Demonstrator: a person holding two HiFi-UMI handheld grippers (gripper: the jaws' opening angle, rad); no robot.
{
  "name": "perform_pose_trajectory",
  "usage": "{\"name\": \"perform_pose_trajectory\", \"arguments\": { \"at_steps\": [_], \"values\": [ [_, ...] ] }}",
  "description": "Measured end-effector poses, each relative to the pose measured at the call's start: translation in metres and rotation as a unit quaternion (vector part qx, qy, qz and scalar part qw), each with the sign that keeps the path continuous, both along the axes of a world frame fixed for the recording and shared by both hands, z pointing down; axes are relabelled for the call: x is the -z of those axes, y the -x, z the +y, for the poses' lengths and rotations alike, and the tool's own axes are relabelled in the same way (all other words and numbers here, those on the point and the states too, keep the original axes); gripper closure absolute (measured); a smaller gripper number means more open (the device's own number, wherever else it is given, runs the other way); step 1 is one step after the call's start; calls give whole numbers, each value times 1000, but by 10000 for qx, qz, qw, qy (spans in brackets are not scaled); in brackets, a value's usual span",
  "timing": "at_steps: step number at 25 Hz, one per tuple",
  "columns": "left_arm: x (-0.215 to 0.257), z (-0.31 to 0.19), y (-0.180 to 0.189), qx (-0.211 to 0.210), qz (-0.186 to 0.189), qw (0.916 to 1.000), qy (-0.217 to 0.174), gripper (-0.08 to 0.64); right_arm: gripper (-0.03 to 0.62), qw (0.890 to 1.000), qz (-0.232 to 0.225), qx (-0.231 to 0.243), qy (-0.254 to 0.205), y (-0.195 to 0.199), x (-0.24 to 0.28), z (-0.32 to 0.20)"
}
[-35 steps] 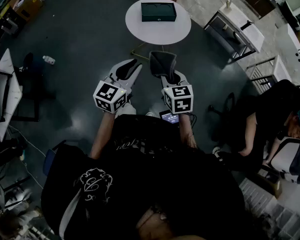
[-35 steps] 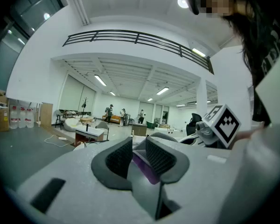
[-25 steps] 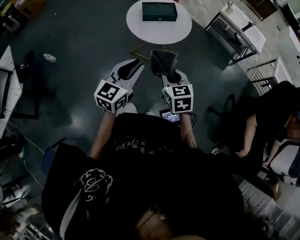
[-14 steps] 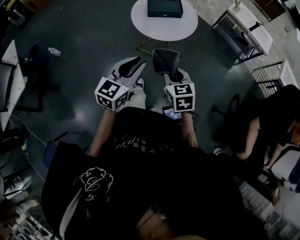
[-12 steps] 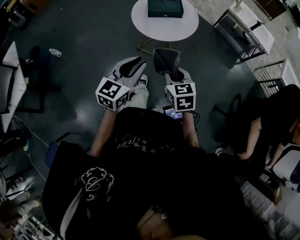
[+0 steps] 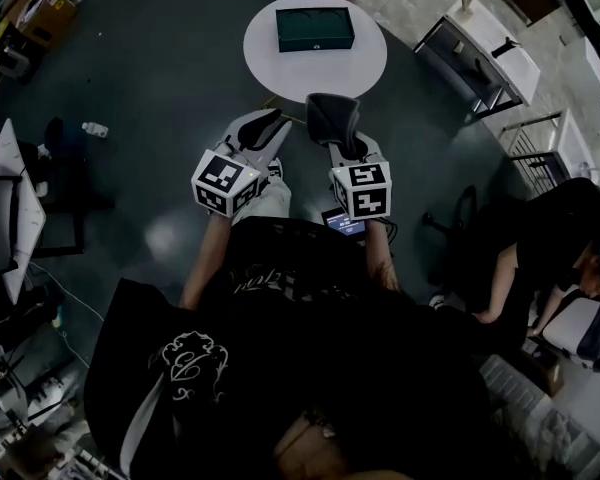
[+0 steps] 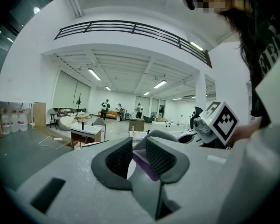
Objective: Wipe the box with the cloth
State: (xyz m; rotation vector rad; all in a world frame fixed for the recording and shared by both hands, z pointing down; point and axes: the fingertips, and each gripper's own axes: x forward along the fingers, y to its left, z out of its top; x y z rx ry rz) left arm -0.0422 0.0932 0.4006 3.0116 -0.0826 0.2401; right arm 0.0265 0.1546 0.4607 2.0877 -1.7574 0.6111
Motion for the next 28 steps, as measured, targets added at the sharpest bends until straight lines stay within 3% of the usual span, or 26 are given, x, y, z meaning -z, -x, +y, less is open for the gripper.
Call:
{"name": "perform_pose_trajectory", "arguments": {
  "at_steps": [8,15,28],
  "values": [
    [3,-91,-46,-134,-35,9999,24,477,537,9997,-20,-36,240,-43,-3,-87],
    [-10,-156,-59,-196,-139,9997,82,476,537,9991,63,-105,396,-65,-8,-154],
    [-40,-189,-87,-132,-411,9988,239,476,537,9963,359,83,770,-137,-17,-204]
  ]
}}
